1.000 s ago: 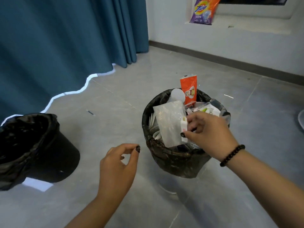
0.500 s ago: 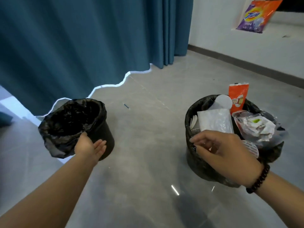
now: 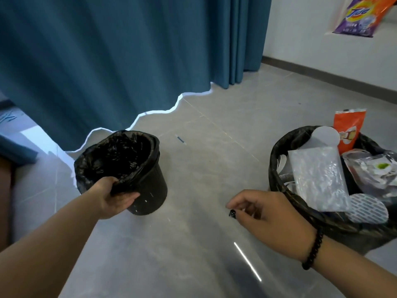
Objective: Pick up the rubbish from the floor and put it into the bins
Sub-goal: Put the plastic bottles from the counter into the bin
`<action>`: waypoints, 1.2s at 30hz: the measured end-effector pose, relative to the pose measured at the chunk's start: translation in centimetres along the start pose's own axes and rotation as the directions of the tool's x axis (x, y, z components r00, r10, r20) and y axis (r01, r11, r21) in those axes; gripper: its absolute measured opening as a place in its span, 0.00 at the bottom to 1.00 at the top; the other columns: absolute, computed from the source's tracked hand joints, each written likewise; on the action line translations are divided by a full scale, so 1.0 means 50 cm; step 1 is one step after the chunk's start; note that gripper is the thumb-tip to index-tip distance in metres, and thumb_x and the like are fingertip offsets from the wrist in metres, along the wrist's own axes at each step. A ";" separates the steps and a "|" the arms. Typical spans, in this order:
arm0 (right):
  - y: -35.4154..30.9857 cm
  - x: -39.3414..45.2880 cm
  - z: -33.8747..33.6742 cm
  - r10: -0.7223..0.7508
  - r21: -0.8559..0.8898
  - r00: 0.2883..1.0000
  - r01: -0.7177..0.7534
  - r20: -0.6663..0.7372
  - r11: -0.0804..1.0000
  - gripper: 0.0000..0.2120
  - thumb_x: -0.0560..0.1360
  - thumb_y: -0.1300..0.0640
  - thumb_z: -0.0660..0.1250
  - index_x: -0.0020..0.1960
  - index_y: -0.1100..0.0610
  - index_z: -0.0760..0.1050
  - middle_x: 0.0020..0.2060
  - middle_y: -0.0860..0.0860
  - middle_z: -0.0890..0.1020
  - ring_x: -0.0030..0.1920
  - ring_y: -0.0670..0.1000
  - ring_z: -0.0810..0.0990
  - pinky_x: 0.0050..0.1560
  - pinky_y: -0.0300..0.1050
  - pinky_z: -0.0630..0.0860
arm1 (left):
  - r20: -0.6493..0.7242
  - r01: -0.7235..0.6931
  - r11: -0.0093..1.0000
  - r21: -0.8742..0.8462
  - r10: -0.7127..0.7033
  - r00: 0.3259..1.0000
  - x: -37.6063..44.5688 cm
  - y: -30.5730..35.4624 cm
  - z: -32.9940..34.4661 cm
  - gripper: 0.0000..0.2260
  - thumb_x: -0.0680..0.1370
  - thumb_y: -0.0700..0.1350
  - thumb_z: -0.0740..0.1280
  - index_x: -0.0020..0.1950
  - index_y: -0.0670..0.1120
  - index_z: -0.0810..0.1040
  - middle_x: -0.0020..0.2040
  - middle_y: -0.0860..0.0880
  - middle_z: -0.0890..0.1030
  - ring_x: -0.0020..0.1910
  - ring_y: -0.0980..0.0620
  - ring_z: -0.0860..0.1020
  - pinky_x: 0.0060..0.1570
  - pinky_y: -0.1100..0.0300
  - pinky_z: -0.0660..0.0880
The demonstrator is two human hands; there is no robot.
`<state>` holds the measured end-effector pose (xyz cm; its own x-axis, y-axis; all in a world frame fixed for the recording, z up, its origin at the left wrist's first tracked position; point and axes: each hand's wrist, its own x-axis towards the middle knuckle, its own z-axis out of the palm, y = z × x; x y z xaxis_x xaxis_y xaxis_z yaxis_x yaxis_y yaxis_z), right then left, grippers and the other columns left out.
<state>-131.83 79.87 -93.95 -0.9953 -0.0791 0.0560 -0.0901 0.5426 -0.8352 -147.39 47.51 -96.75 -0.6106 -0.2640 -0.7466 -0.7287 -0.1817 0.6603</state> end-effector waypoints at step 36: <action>-0.539 -0.241 -0.126 0.893 0.817 0.449 -0.512 -0.008 0.265 0.08 0.72 0.72 0.66 0.41 0.62 0.80 0.36 0.58 0.82 0.40 0.55 0.80 0.35 0.42 0.79 | 0.021 0.227 0.971 0.076 -0.229 0.973 -0.791 -0.005 -0.105 0.12 0.78 0.34 0.61 0.60 0.41 0.73 0.52 0.37 0.79 0.43 0.37 0.80 0.25 0.55 0.79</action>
<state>-117.62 71.47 -68.64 -0.5280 0.4556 -0.7167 0.5153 -0.4989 -0.6968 -121.43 53.03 -66.95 -0.4341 -0.1949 -0.8795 -0.8697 -0.1641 0.4656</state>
